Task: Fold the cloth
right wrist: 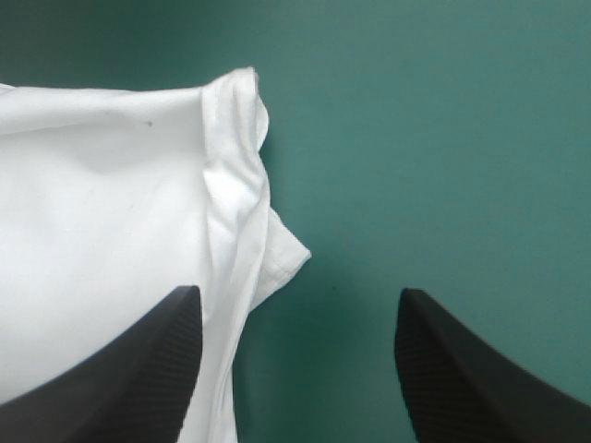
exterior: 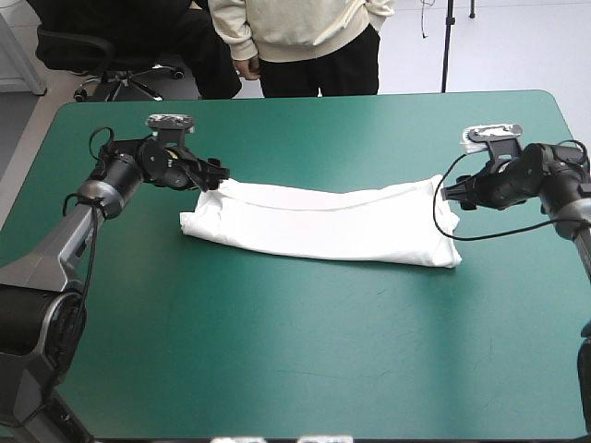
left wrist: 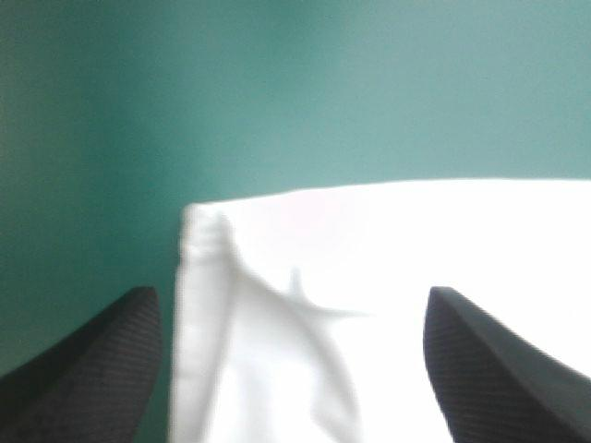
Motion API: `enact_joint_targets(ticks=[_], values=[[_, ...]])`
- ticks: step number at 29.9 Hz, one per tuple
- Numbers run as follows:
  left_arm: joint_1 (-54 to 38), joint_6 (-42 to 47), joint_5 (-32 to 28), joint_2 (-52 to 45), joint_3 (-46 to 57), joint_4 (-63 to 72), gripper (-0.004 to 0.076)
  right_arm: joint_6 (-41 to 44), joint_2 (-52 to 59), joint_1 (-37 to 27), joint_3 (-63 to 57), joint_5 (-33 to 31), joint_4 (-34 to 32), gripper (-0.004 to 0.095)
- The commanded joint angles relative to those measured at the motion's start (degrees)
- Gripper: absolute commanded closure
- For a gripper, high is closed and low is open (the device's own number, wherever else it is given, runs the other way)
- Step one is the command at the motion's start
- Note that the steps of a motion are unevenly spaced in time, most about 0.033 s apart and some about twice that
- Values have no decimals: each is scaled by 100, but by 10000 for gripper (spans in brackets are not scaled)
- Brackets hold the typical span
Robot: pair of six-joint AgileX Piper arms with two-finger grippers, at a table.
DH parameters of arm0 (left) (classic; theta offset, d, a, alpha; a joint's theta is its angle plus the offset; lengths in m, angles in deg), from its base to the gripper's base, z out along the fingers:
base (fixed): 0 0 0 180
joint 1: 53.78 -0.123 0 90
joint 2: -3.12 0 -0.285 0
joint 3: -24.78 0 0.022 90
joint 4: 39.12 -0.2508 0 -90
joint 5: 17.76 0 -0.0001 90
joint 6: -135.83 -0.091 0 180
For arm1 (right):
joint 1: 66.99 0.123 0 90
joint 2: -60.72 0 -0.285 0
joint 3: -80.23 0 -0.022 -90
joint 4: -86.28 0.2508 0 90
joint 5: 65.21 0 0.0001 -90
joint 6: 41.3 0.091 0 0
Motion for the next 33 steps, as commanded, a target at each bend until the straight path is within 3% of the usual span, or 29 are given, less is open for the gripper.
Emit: enact_joint_targets(ticks=[1, 4, 7, 8, 13, 24, 33], values=[[386, -821, 379, -297, -208, 1014, 225, -37, 705, -62, 193, -37, -45, 350], [752, -1544, 734, -297, -208, 1763, 349, -22, 1098, -62, 193, -103, -103, 357], [1114, -1945, 941, -297, -208, 2454, 682, -22, 1423, -62, 193, -155, -94, 375], [1225, -2098, 939, -297, -208, 2630, 738, -22, 1503, -62, 193, -183, -67, 381], [1583, -2192, 313, -124, -208, 2819, 741, -35, 1591, -62, 193, -483, -70, 382], [1583, -2192, 2, 818, -208, 2904, 741, -63, 1085, -62, 12, -148, 399, 379], [1583, -2204, 141, 1207, -208, 3021, 741, -428, 92, -112, 12, -117, 955, 379]])
